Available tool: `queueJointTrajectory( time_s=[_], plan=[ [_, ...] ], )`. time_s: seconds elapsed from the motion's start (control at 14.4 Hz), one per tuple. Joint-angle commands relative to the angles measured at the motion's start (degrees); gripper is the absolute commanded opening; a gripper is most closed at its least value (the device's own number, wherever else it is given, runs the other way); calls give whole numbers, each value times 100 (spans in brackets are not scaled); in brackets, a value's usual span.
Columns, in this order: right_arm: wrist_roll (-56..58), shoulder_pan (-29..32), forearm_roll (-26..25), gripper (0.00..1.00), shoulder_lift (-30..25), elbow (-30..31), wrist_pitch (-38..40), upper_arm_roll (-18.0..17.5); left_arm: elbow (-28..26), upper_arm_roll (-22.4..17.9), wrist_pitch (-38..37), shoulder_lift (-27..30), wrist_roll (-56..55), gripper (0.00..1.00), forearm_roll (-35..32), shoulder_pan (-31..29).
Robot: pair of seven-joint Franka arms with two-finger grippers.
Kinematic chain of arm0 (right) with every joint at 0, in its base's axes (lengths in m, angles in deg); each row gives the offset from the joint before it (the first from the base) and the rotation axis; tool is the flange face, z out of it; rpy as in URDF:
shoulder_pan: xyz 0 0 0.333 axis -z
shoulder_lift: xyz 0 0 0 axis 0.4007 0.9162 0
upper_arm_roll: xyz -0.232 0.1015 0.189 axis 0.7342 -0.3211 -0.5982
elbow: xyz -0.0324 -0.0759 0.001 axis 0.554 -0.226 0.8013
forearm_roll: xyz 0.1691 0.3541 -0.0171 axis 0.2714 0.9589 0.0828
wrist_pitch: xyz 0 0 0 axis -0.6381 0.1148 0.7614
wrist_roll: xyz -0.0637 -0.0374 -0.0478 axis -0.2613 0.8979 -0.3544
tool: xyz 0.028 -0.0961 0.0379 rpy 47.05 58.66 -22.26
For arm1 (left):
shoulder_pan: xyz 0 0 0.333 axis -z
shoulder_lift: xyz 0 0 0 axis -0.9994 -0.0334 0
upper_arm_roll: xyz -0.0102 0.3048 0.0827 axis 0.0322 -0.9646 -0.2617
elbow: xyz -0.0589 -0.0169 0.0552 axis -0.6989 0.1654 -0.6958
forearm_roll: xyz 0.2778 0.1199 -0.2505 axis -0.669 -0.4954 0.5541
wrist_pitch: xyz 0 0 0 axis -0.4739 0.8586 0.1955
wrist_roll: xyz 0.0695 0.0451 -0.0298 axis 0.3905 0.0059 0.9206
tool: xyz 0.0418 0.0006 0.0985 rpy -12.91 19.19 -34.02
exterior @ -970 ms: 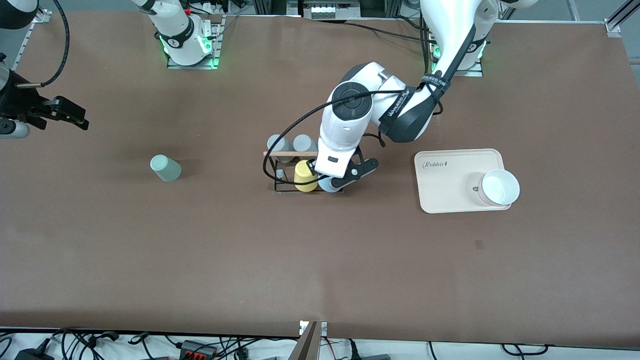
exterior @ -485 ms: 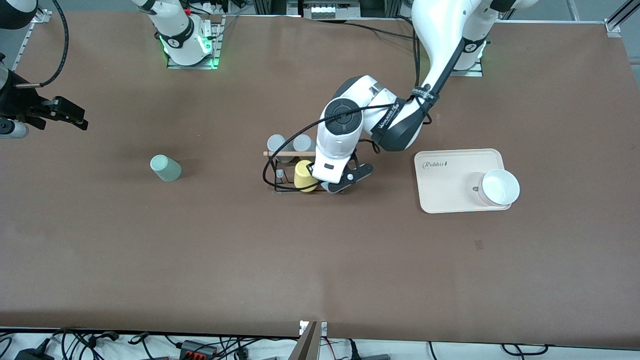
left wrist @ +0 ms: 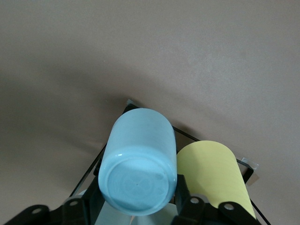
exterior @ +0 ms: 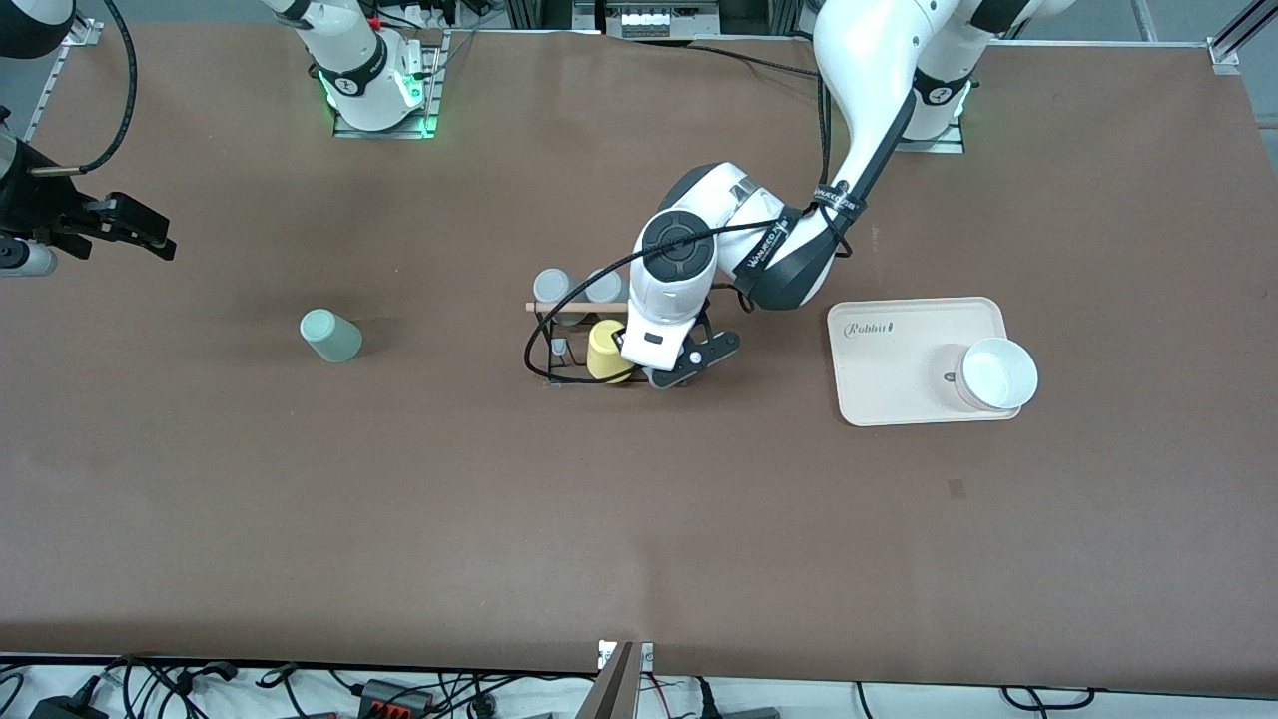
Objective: Hang scattered cups on rack with three cups
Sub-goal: 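Lower the light blue cup into the rack beside the yellow cup, then open the left gripper and withdraw it toward the tray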
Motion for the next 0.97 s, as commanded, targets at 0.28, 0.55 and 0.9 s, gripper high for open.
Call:
queueJointTrajectory(
  time_s=[0.28, 0.55, 0.9],
  plan=[
    [-2, 24, -67, 100, 15, -3, 30, -7, 44, -141, -202, 357, 70, 93, -8, -102],
    [-2, 33, -75, 100, 32, -12, -40, -7, 35, -159, -1236, 953, 814, 93, -60, -882],
    [77, 7, -58, 100, 94, -12, -110, 10, 27, -151, -2082, 1763, 2098, 93, -219, -2034]
  ],
)
